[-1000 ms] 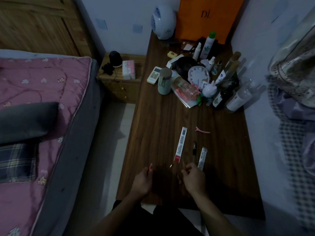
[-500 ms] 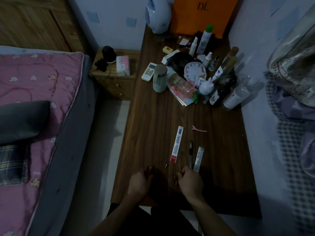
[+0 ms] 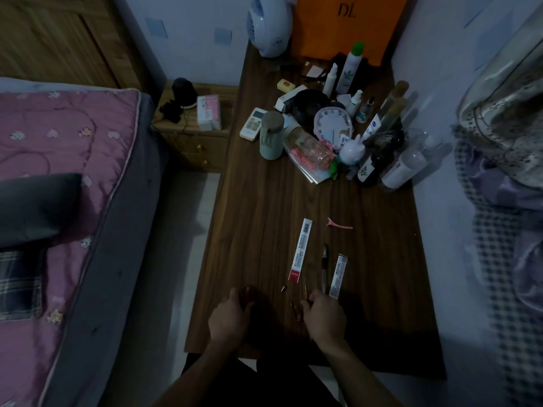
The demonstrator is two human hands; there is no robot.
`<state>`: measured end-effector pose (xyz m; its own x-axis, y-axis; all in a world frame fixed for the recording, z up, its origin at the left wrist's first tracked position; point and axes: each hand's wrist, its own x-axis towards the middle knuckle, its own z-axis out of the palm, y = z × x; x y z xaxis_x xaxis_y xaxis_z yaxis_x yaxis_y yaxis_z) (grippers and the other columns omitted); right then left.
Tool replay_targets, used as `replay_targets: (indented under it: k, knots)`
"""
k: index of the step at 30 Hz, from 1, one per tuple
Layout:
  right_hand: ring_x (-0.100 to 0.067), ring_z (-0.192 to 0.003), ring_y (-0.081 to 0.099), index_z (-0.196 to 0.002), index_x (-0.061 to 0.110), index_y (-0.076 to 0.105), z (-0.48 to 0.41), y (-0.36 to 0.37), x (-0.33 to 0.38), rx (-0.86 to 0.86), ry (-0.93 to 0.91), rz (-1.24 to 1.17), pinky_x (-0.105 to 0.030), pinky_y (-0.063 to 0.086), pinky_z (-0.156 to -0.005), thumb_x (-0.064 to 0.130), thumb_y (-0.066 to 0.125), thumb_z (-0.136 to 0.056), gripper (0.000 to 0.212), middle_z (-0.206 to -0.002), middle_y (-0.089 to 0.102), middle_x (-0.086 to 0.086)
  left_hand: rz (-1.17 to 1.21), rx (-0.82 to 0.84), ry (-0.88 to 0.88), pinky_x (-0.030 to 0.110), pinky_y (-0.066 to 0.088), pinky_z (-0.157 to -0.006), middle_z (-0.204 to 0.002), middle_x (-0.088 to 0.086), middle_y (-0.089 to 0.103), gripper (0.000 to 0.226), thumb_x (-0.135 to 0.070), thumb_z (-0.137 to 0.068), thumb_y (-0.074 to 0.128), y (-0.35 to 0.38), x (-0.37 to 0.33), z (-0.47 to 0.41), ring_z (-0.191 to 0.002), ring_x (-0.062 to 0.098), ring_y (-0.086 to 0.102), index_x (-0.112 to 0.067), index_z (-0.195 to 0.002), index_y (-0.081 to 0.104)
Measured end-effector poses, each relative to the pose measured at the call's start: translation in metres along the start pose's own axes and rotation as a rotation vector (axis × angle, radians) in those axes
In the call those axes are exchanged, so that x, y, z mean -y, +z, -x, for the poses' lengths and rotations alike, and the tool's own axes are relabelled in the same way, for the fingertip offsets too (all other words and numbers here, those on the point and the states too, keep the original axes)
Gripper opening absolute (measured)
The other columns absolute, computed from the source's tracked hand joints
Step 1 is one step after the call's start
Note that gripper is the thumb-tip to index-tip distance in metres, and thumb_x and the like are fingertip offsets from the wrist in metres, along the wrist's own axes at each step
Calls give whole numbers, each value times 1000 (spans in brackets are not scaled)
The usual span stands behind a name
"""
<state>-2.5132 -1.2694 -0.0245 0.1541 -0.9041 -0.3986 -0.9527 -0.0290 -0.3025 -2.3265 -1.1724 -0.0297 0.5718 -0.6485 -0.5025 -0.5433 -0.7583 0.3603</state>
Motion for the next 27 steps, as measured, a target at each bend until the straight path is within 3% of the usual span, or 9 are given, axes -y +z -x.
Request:
replay_targets:
  k: [3, 6, 11, 15, 17, 22, 27]
  knots:
    - [-11, -81, 69, -91, 25, 70, 1, -4, 2, 7, 2, -5, -22, 41, -62, 39, 67, -88, 14, -85, 72, 7, 29, 2, -11, 16, 26, -43, -71, -14, 50, 33, -51, -85, 61, 0, 1, -2, -55, -1, 42, -26, -105, 51]
    - [-8, -74, 66, -89, 28, 68, 2, -9, 4, 15, 0, -9, -22, 47, -60, 39, 67, -88, 11, -78, 66, 10, 51, 20, 0, 15, 27, -45, -71, -15, 51, 35, -53, -83, 63, -1, 2, -3, -55, -2, 43, -26, -102, 51]
    - [0, -57, 51, -86, 29, 64, -13, -20, 18, -33, -14, -1, -16, 37, -48, 38, 63, -90, 11, -66, 53, 14, 132, 39, 1, 20, 41, -61, -98, -5, 67, 39, -49, -81, 68, -2, 2, -1, -76, 6, 55, -27, -110, 53]
    - [-6, -72, 64, -93, 25, 64, -38, -26, 34, -15, -17, -21, -23, 54, -62, 38, 62, -93, 13, -81, 66, 9, 115, 30, 20, 18, 35, -55, -89, -10, 58, 39, -55, -75, 71, -8, -1, 2, -72, 5, 51, -33, -89, 42]
    - [-12, -78, 69, -94, 21, 65, -51, -28, 43, 0, -4, -16, -31, 59, -68, 39, 62, -93, 18, -85, 70, 5, 110, 15, 47, 17, 34, -54, -89, -11, 57, 39, -57, -73, 71, -9, -2, 3, -73, 6, 52, -32, -90, 45]
    - [-20, -79, 71, -87, 14, 70, -72, -28, 56, -2, 65, 20, -29, 51, -59, 49, 65, -89, 35, -83, 72, -2, 149, -6, 87, 17, 41, -57, -94, -12, 61, 38, -57, -76, 68, -18, -8, 1, -80, 5, 60, -30, -99, 56]
    - [-23, -81, 72, -92, 15, 71, -90, -24, 64, 72, 154, -25, -28, 52, -56, 40, 76, -81, 27, -90, 73, -4, 184, -28, 102, 15, 39, -53, -83, -12, 60, 28, -57, -81, 64, -28, -17, 1, -70, 2, 57, -32, -89, 55]
